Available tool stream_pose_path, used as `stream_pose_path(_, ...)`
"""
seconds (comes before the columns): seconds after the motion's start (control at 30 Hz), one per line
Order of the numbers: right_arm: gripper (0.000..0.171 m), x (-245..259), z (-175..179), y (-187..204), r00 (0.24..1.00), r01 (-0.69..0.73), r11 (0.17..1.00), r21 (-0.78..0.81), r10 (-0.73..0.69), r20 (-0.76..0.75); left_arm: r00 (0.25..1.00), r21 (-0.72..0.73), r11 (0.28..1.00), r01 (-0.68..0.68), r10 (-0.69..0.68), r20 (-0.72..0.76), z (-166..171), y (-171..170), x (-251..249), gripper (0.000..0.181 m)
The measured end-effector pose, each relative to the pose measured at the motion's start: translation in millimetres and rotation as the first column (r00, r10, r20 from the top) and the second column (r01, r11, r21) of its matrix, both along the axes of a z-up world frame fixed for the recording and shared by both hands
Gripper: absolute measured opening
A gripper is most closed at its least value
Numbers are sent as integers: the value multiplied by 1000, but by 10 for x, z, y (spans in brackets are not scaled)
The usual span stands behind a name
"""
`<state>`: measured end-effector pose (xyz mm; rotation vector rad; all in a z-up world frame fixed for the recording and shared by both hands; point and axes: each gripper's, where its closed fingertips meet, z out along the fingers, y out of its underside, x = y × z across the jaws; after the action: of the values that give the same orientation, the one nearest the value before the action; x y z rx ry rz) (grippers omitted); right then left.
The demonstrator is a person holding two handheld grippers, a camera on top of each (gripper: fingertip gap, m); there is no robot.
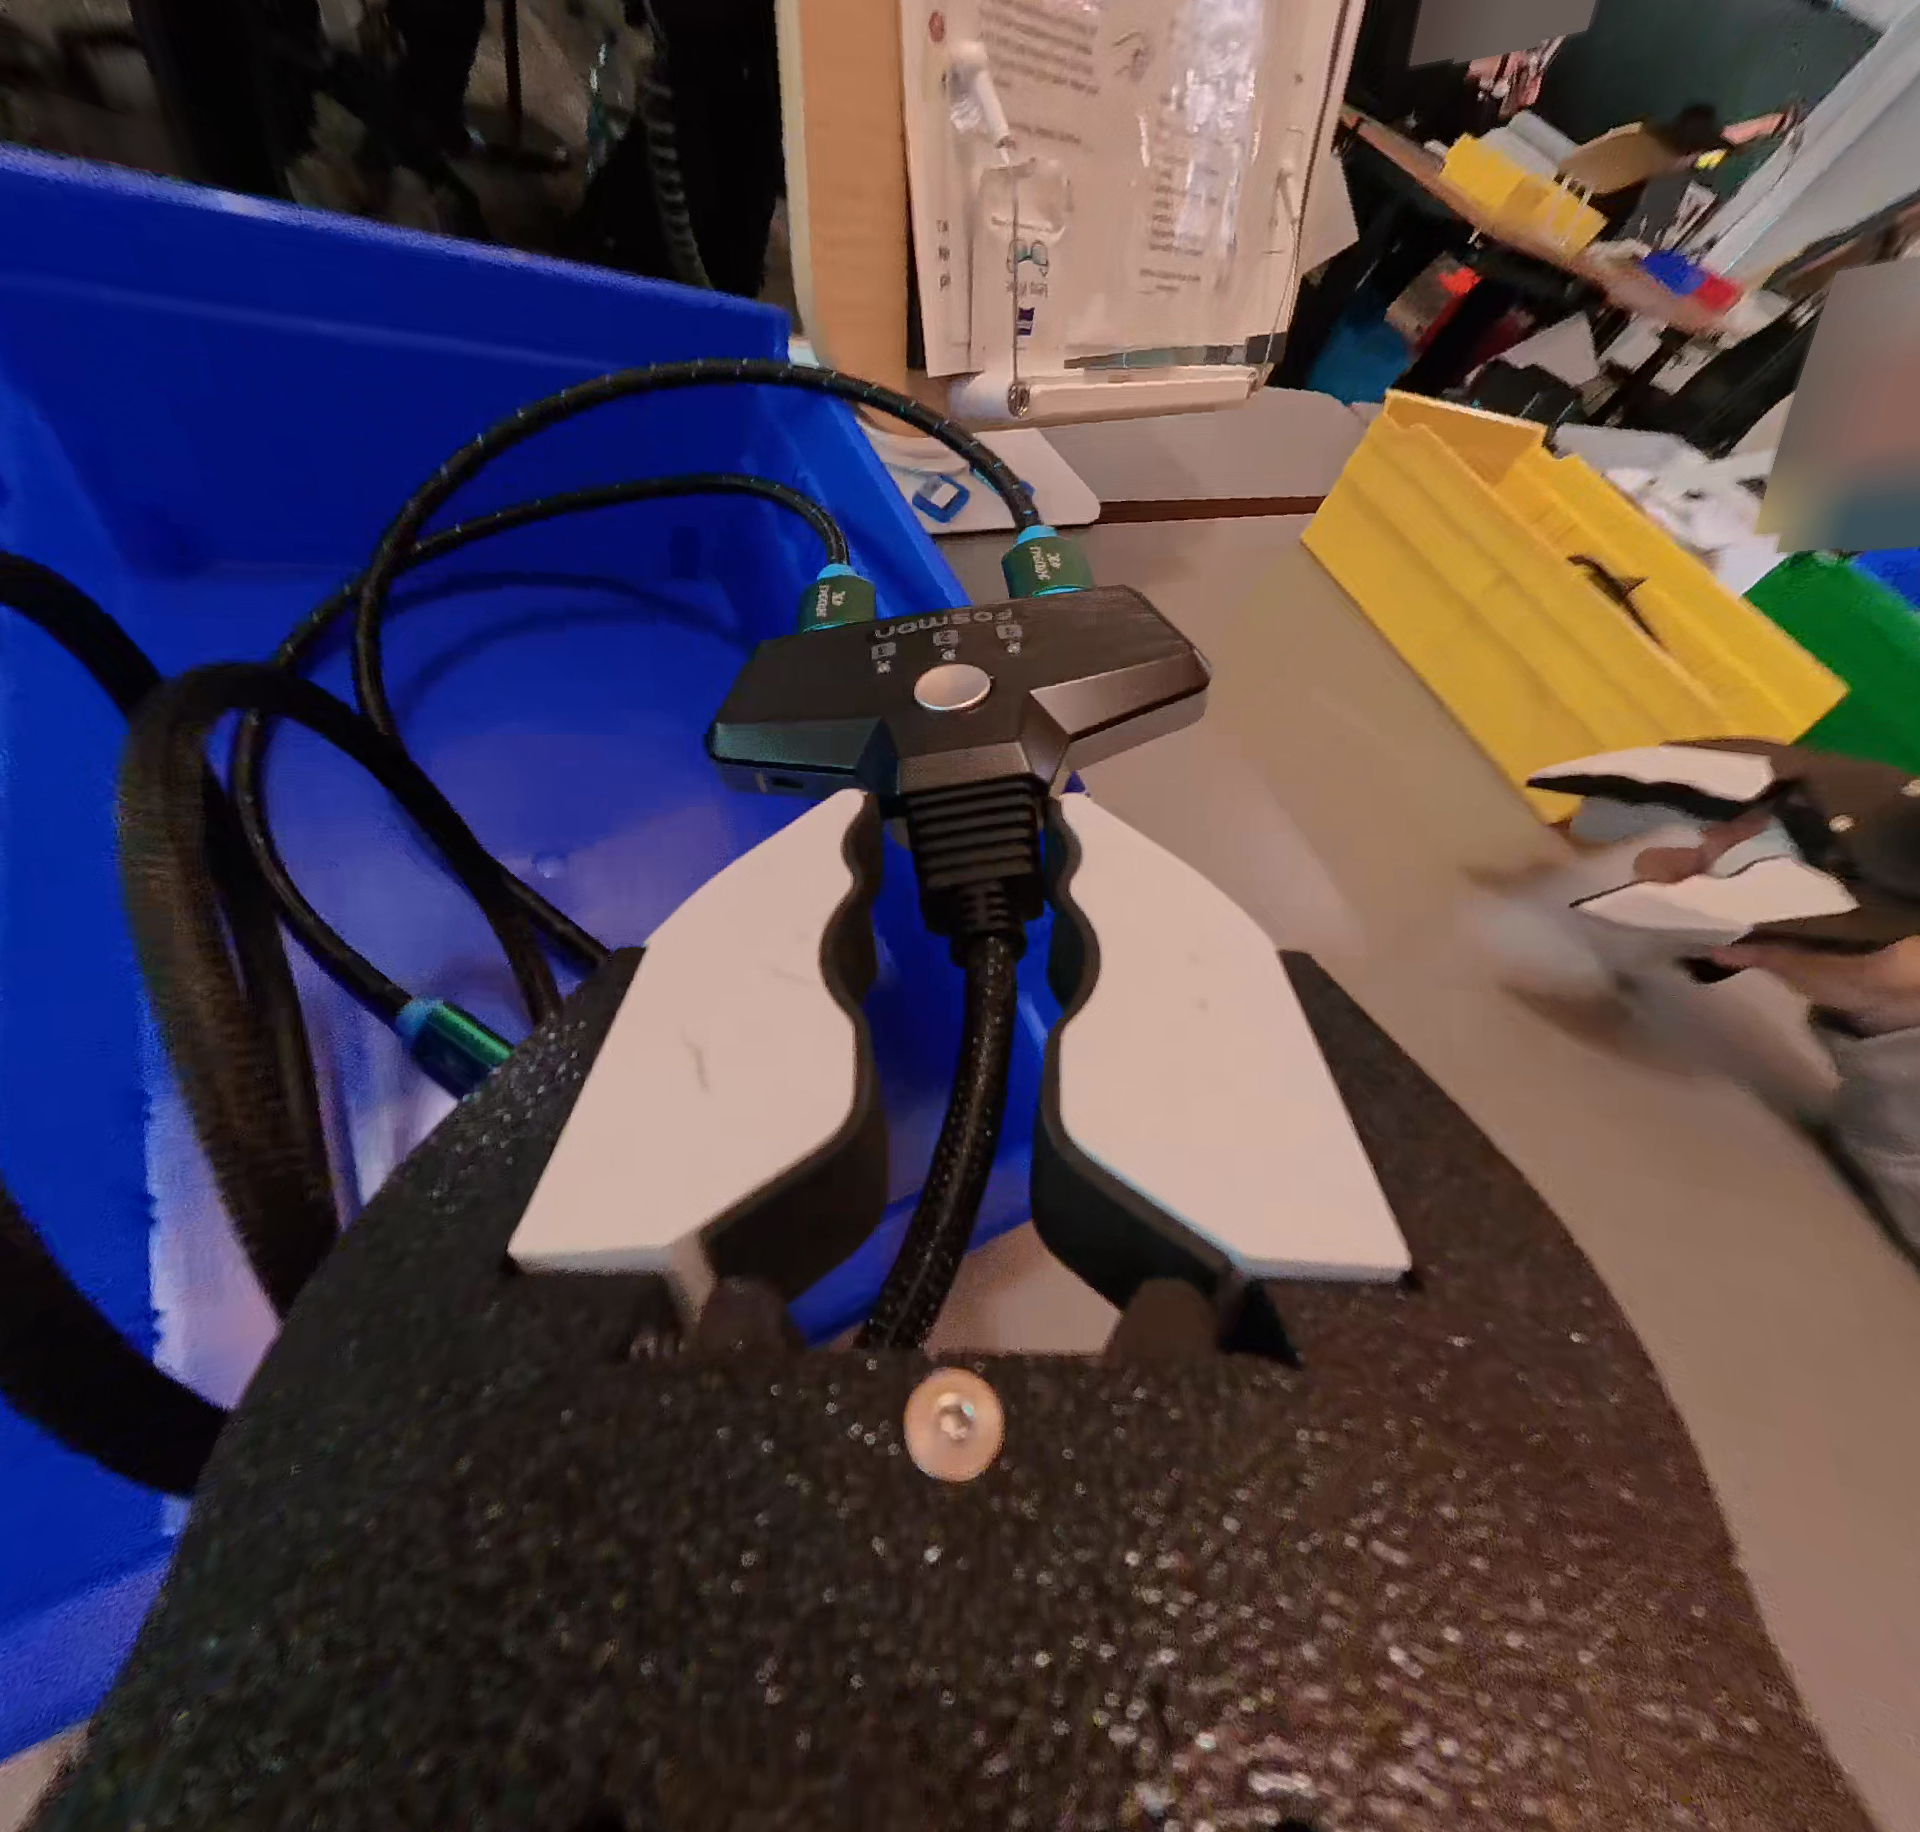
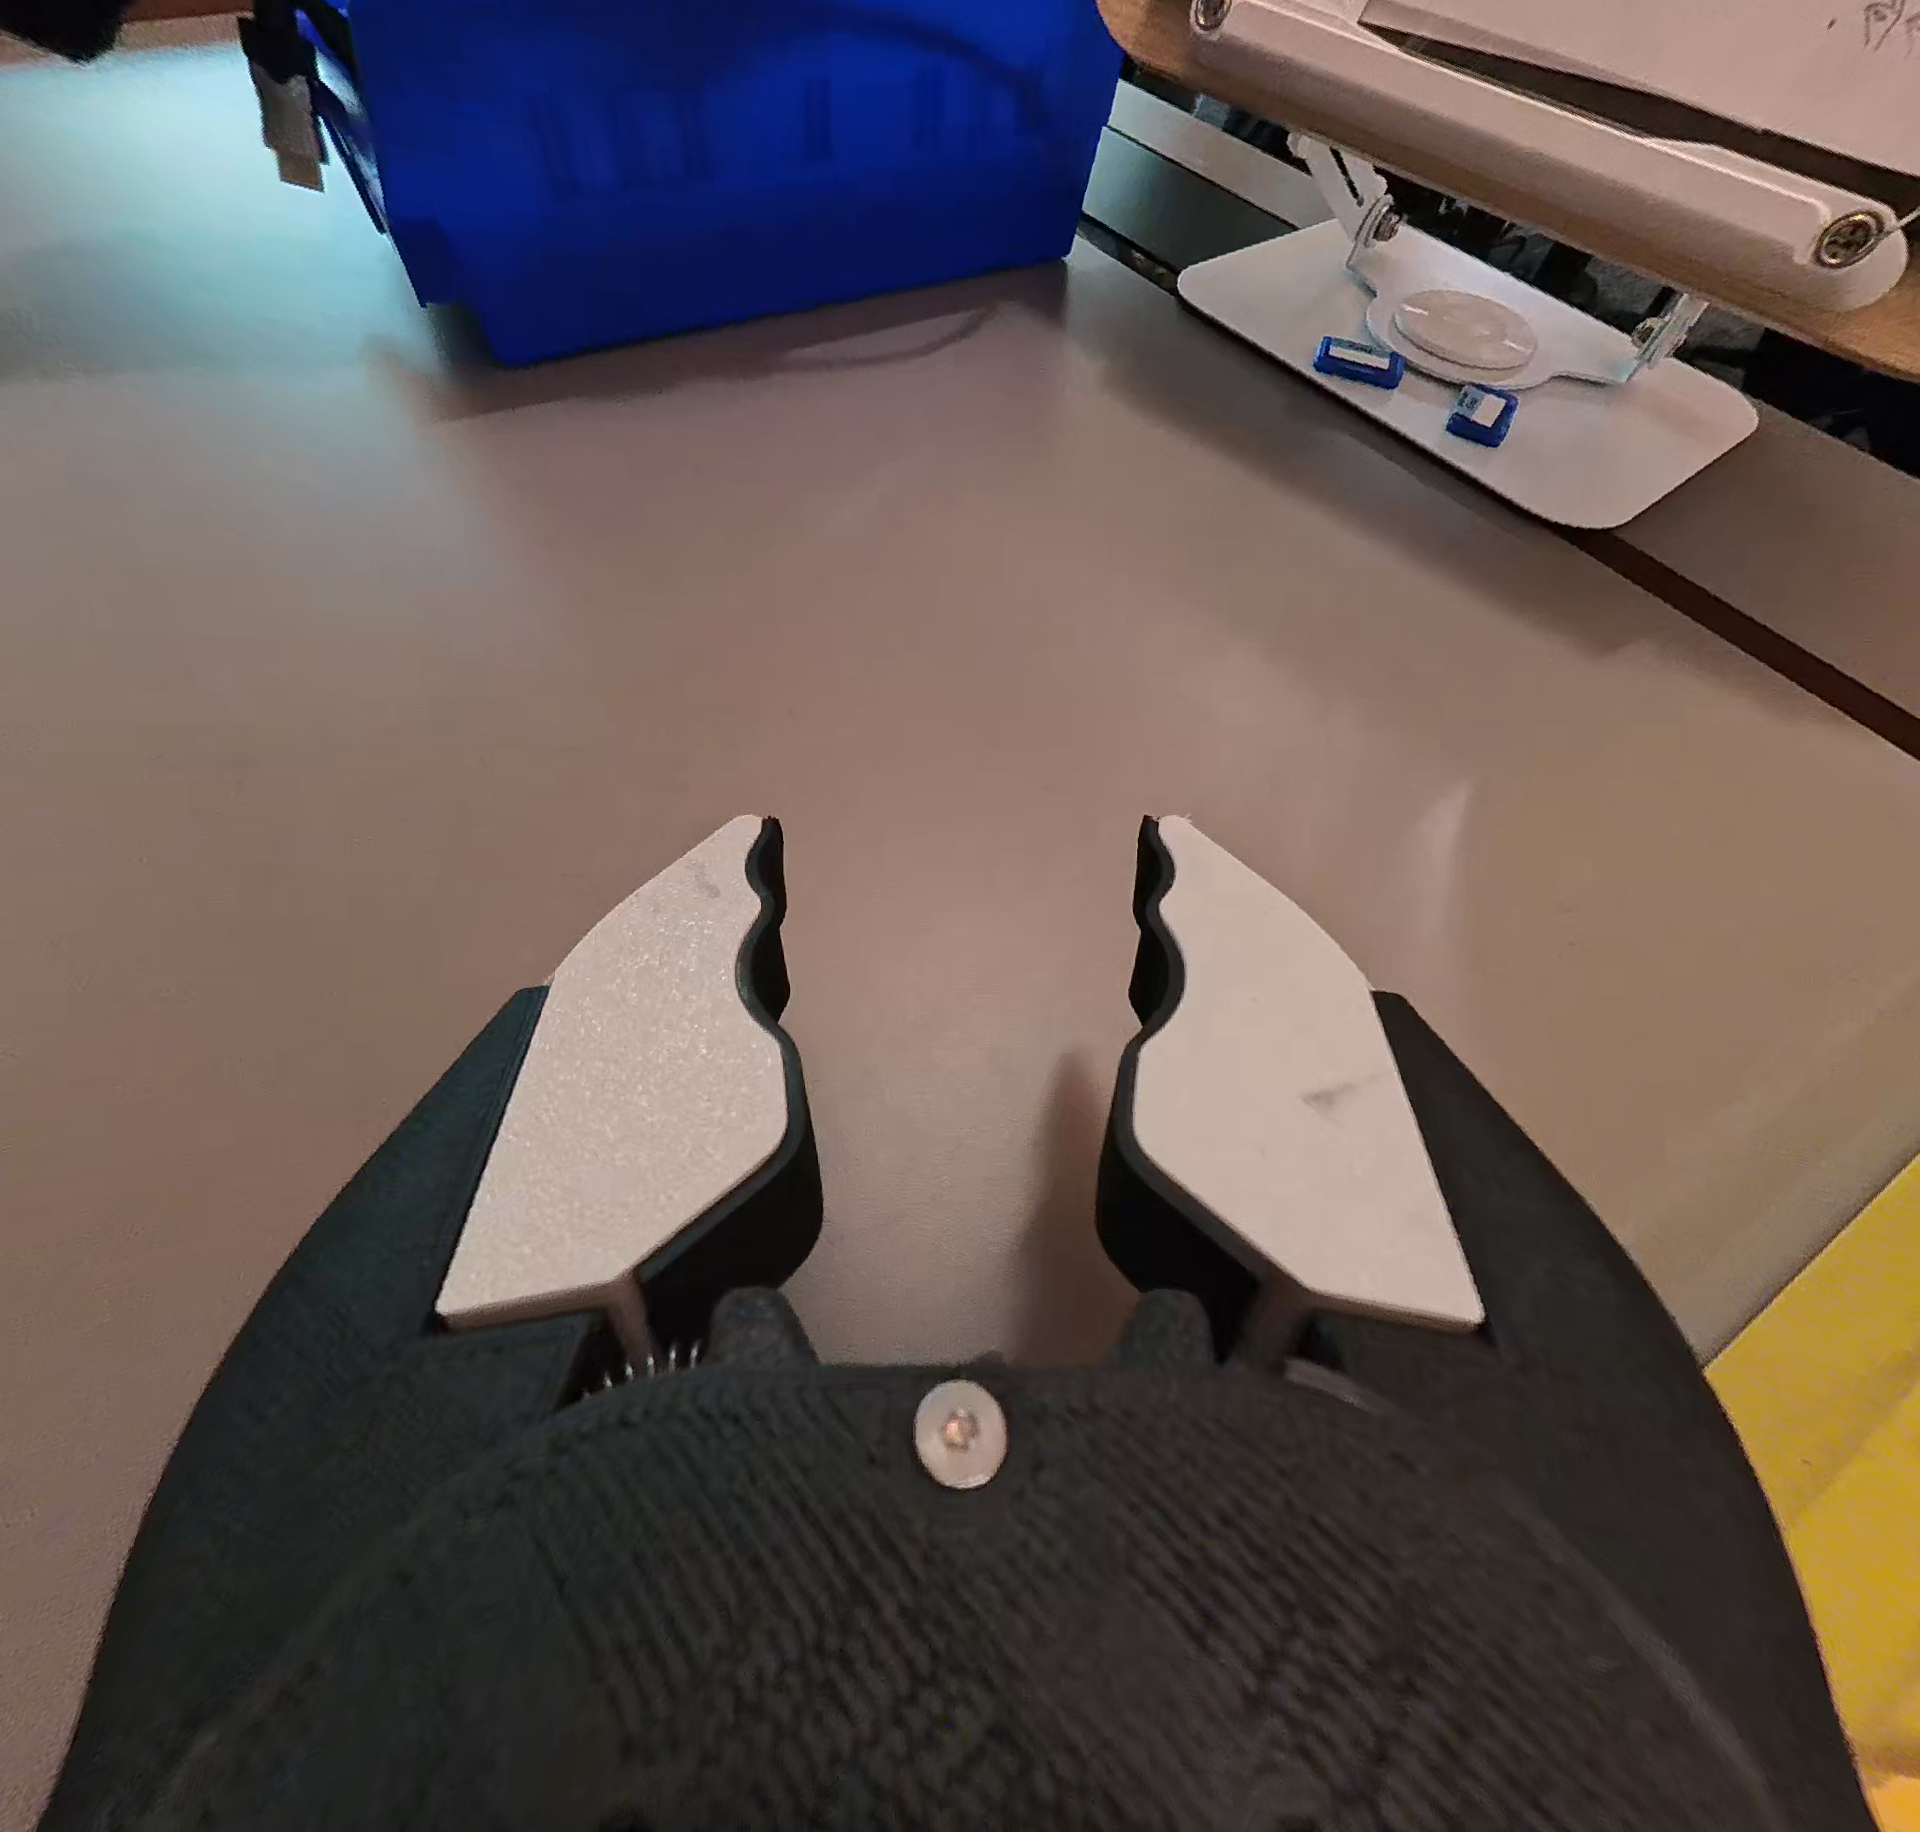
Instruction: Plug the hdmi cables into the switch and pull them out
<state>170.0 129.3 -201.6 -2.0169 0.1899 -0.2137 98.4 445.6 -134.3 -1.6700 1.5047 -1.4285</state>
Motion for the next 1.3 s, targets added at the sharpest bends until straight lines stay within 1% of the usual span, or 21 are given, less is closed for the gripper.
stream_pose_path(0.13, 65, -1, 2, 1, 1000, 1, 1000, 6, -1, -8, 996, 204, 979, -3, -16, 90, 105, -62, -41, 28)
stream_pose_path(0.23, 64, -23, 14, 15, 1000, -8, 1000, 16, 8, -11, 979, 361, 933, -12, -62, 193, 267, -202, -75, 26)
stream_pose_path(0.3, 64, -60, 23, 40, 999, -22, 999, 30, 22, -24, 968, 437, 899, -39, -76, 241, 370, -288, -99, 23)
stream_pose_path(0.4, 65, -206, 80, 127, 993, -84, 992, 94, 91, -74, 958, 557, 829, -47, -120, 260, 487, -472, -132, 23)
stream_pose_path(0.47, 65, -313, 132, 199, 984, -119, 981, 151, 137, -114, 953, 643, 764, -59, -149, 264, 554, -597, -143, 22)
stream_pose_path(0.57, 67, -507, 211, 289, 957, -184, 954, 235, 229, -181, 932, 721, 687, -91, -197, 305, 748, -824, -187, 22)
stream_pose_path(0.67, 72, -709, 460, 358, 902, -219, 885, 410, 344, -262, 886, 769, 630, -111, -288, 364, 1029, -1161, -278, 23)
stream_pose_path(0.73, 76, -785, 748, 364, 850, -179, 800, 573, 419, -319, 841, 791, 602, -105, -371, 394, 1187, -1447, -358, 23)
stream_pose_path(0.77, 77, -794, 883, 357, 820, -135, 756, 640, 448, -357, 816, 801, 592, -94, -415, 403, 1238, -1602, -402, 23)
stream_pose_path(0.8, 78, -792, 1004, 351, 777, -77, 720, 690, 477, -411, 791, 808, 584, -77, -458, 406, 1265, -1756, -444, 23)
stream_pose_path(0.87, 81, -858, 1268, 310, 655, 8, 628, 778, 585, -478, 744, 813, 582, -26, -532, 405, 1249, -2036, -512, 23)
stream_pose_path(0.9, 77, -906, 1384, 280, 588, 39, 584, 811, 642, -491, 724, 811, 585, 0, -559, 404, 1216, -2154, -532, 23)
stream_pose_path(0.93, 73, -958, 1460, 262, 531, 57, 560, 826, 684, -500, 709, 810, 586, 28, -583, 397, 1167, -2258, -545, 23)
stream_pose_path(0.97, 69, -1007, 1490, 266, 487, 67, 558, 827, 706, -515, 696, 811, 582, 59, -606, 385, 1106, -2350, -552, 22)
stream_pose_path(1.0, 65, -1046, 1490, 282, 458, 71, 565, 822, 714, -530, 686, 812, 577, 88, -626, 370, 1040, -2430, -552, 22)
stream_pose_path(1.07, 60, -1092, 1483, 305, 441, 78, 558, 826, 724, -530, 669, 814, 561, 146, -663, 337, 897, -2561, -540, 23)
stream_pose_path(1.1, 48, -1094, 1471, 314, 440, 85, 552, 829, 726, -528, 662, 814, 556, 170, -676, 323, 834, -2609, -531, 23)
stream_pose_path(1.13, 43, -1052, 1418, 346, 447, 113, 572, 813, 701, -555, 655, 806, 563, 182, -681, 328, 804, -2643, -524, 23)
stream_pose_path(1.17, 31, -1016, 1360, 361, 462, 126, 581, 804, 683, -565, 651, 799, 571, 188, -682, 333, 787, -2655, -517, 23)
stream_pose_path(1.23, 29, -1007, 1331, 355, 459, 127, 577, 807, 687, -564, 645, 788, 585, 192, -680, 349, 764, -2656, -507, 23)
stream_pose_path(1.3, 28, -995, 1367, 344, 490, 145, 566, 812, 671, -556, 641, 748, 637, 189, -656, 397, 772, -2639, -496, 26)
